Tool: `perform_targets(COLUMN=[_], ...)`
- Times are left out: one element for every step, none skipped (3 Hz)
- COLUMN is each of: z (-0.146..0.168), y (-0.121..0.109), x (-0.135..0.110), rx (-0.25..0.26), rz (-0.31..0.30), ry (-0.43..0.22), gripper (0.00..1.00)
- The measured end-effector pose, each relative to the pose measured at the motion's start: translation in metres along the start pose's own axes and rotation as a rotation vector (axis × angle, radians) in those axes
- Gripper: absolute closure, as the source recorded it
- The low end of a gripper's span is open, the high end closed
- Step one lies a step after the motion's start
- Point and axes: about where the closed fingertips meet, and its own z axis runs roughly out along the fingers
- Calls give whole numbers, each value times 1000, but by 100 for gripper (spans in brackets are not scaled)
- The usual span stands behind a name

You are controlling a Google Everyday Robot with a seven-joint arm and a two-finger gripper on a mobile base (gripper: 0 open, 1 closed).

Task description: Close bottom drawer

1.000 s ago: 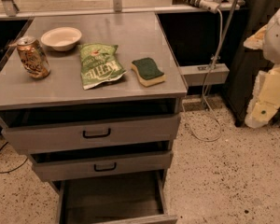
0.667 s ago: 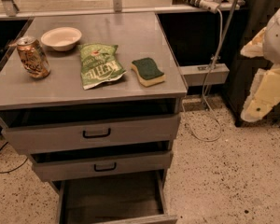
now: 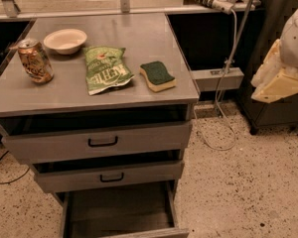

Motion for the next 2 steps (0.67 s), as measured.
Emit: perform_targets(z=[0,0], y=[0,0], x=[0,0], rx=[0,0], rz=[0,0], ry=[0,0], gripper=[88,100])
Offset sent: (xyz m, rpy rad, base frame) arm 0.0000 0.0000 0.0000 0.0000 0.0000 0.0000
